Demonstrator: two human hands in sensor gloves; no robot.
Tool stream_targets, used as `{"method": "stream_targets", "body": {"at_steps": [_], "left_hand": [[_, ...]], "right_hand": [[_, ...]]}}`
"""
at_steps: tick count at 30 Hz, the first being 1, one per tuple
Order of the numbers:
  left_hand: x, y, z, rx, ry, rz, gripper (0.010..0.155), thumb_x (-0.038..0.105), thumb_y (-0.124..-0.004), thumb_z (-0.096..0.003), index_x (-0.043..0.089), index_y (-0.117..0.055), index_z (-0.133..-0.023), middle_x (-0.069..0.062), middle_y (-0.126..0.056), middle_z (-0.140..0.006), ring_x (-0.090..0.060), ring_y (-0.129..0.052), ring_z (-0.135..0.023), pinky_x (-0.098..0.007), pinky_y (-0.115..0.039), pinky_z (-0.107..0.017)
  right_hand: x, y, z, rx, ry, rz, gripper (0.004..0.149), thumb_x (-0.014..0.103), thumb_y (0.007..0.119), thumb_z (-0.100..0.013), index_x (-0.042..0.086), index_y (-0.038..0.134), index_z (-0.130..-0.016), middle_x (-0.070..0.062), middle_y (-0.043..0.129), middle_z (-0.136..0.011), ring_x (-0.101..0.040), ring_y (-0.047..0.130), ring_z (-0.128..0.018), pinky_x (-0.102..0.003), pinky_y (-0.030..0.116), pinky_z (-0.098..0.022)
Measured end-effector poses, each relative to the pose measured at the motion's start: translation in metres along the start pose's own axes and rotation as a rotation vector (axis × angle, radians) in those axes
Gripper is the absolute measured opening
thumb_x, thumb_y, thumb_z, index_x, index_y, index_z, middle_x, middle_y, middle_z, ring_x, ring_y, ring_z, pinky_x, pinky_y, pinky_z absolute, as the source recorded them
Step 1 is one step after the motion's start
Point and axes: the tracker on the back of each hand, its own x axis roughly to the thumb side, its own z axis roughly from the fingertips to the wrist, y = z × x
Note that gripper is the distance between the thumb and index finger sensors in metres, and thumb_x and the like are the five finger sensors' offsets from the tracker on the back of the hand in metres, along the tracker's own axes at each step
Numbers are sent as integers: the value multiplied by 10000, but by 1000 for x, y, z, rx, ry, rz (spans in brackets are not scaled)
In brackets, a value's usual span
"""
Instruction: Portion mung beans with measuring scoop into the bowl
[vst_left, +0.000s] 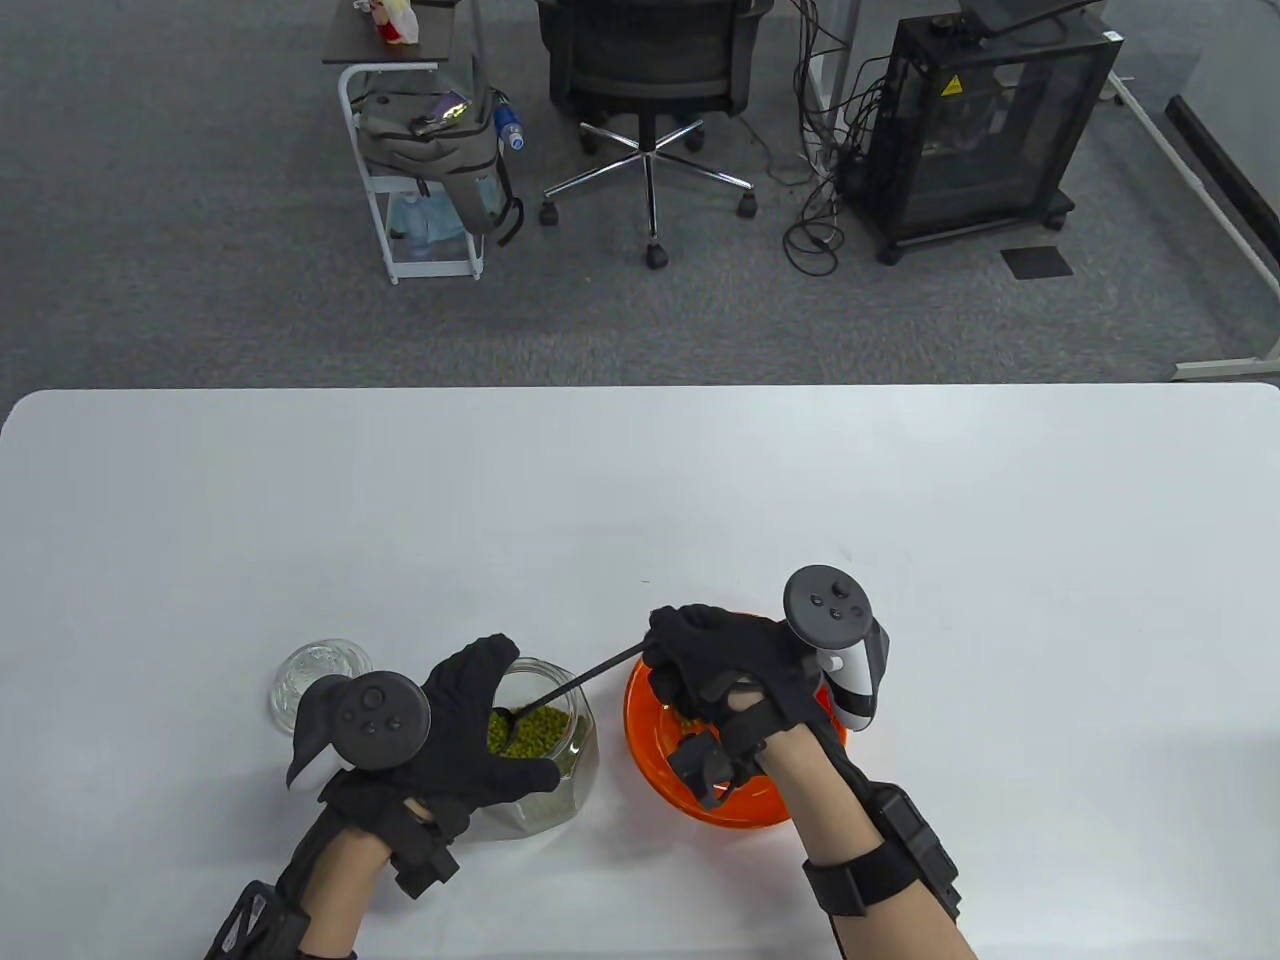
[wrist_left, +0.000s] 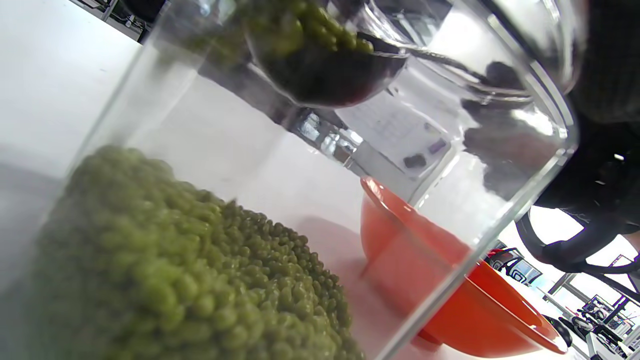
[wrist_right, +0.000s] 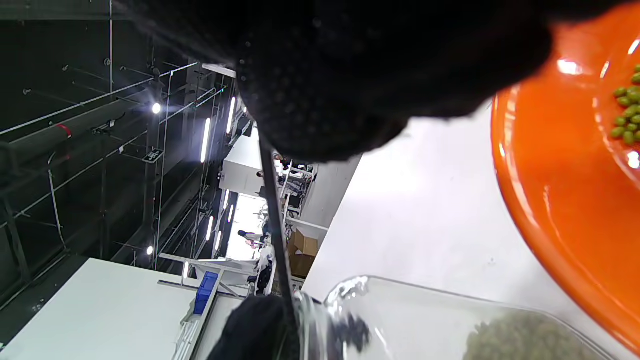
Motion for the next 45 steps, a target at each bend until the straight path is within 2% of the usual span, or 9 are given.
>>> {"method": "stream_targets", "body": {"at_steps": [10,29,36,45], "left_hand": [[0,0,0,-3,1,2,1248,823,-888,-387,-13,-294,-1098,-314,-392,-1142,-608,-554,-1030,-741,-540,-722],[0,1,0,-3,1,1,1249,823,-888,-386,-13,-293,-1098,-316,-392,-1142,-608,-554,-1030,-741,-540,-721],[0,1,0,-6,0,-1,1245,824,-879,-393,-13,-287,-1099,-317,-386,-1143,-610,-546,-1031,-741,-536,-722],[0,0,0,-8,-1,0,1239,823,-873,-398,-12,-284,-1099,-317,-383,-1143,-612,-544,-1030,-741,-534,-722]], "right_hand": [[-1,-25,3,-20,3,-68,442,441,775,-501,55,950,-628,-94,1056,-374,-199,1008,-143,-324,875,-115],[2,-57,13,-37,-1,-152,443,441,773,-503,55,949,-630,-93,1055,-376,-199,1008,-144,-324,874,-117],[-7,-88,24,-92,9,-173,442,440,774,-503,54,950,-628,-93,1056,-374,-200,1007,-143,-325,874,-114],[-36,-136,35,-133,44,-196,443,443,772,-506,58,948,-633,-92,1055,-381,-201,1008,-149,-324,874,-121]]}}
